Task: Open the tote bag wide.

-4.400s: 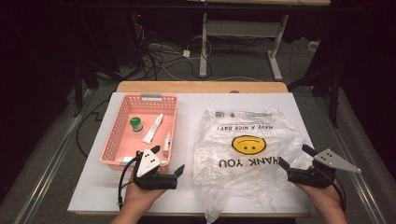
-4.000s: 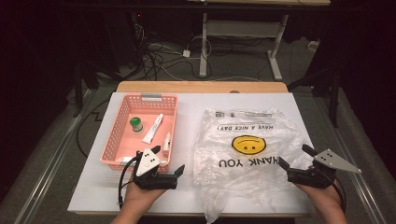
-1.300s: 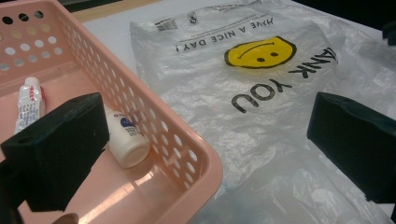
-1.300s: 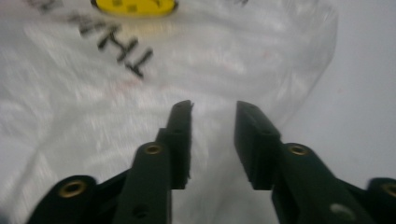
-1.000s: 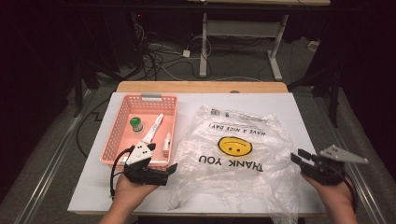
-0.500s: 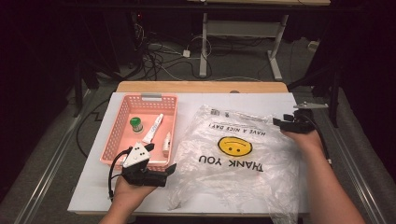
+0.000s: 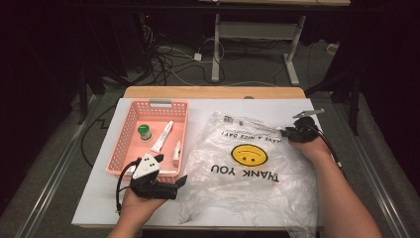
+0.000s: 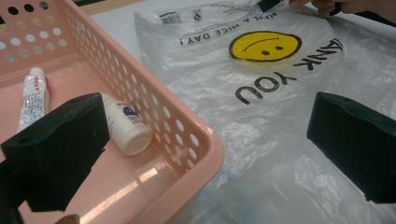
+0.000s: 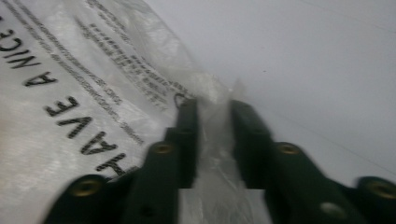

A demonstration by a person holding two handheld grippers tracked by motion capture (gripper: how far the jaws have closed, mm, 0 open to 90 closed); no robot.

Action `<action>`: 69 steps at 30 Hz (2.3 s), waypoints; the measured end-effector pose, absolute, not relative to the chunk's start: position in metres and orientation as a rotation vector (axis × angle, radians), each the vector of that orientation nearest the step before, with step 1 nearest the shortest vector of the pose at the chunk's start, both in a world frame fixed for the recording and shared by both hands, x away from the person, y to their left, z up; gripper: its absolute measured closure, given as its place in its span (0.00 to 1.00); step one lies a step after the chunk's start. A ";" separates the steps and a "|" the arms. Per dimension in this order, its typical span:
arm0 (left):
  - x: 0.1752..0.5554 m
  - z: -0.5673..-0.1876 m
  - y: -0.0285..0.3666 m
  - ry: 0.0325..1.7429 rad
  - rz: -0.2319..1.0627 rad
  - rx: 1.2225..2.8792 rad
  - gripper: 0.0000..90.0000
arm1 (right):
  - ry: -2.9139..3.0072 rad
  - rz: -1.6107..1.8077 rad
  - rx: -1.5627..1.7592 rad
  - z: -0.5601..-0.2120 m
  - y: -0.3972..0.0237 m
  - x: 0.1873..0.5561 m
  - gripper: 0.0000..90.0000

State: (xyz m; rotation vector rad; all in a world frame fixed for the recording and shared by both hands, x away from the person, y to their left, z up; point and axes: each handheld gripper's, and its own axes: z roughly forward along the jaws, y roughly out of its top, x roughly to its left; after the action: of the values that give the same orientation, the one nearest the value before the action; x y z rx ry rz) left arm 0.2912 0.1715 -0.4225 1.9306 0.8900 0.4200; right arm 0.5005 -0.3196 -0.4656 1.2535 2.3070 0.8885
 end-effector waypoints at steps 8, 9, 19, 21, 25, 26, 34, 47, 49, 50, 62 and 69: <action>0.290 -0.423 0.171 0.882 0.414 1.928 0.00 | 2.081 0.910 1.360 -0.450 -0.345 0.504 0.98; 0.290 -0.423 0.171 0.882 0.414 1.928 0.00 | 2.035 0.911 1.388 -0.448 -0.354 0.506 0.98; 0.294 -0.424 0.170 0.877 0.395 1.926 0.00 | 1.771 0.927 1.608 -0.446 -0.414 0.502 0.83; 0.293 -0.424 0.170 0.871 0.394 1.928 0.00 | 1.768 0.954 1.584 -0.441 -0.411 0.498 0.65; 0.293 -0.424 0.169 0.859 0.385 1.924 0.00 | 1.819 0.968 1.494 -0.421 -0.401 0.477 0.54; 0.292 -0.424 0.168 0.856 0.384 1.924 0.00 | 1.819 0.968 1.494 -0.421 -0.401 0.477 0.54; 0.291 -0.425 0.166 0.844 0.371 1.927 0.00 | 1.954 1.026 1.320 -0.413 -0.371 0.376 0.53; 0.290 -0.427 0.163 0.830 0.377 1.932 0.00 | 2.118 1.148 1.188 -0.439 -0.329 0.287 0.54; 0.290 -0.427 0.163 0.827 0.378 1.930 0.00 | 2.157 1.139 1.151 -0.441 -0.319 0.287 0.51; 0.290 -0.427 0.163 0.825 0.379 1.931 0.00 | 2.169 1.135 1.130 -0.442 -0.315 0.290 0.50; 0.291 -0.429 0.164 0.845 0.382 1.922 0.00 | 2.262 1.114 0.908 -0.426 -0.272 0.329 0.48; 0.291 -0.430 0.165 0.865 0.380 1.915 0.00 | 2.329 1.152 0.900 -0.430 -0.255 0.348 0.52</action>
State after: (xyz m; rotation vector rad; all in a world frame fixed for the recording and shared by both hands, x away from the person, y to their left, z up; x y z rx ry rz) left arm 0.2911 0.1654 -0.4303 1.9152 0.8654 0.3804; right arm 0.3475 -0.2552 -0.4302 0.9002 2.3292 1.1515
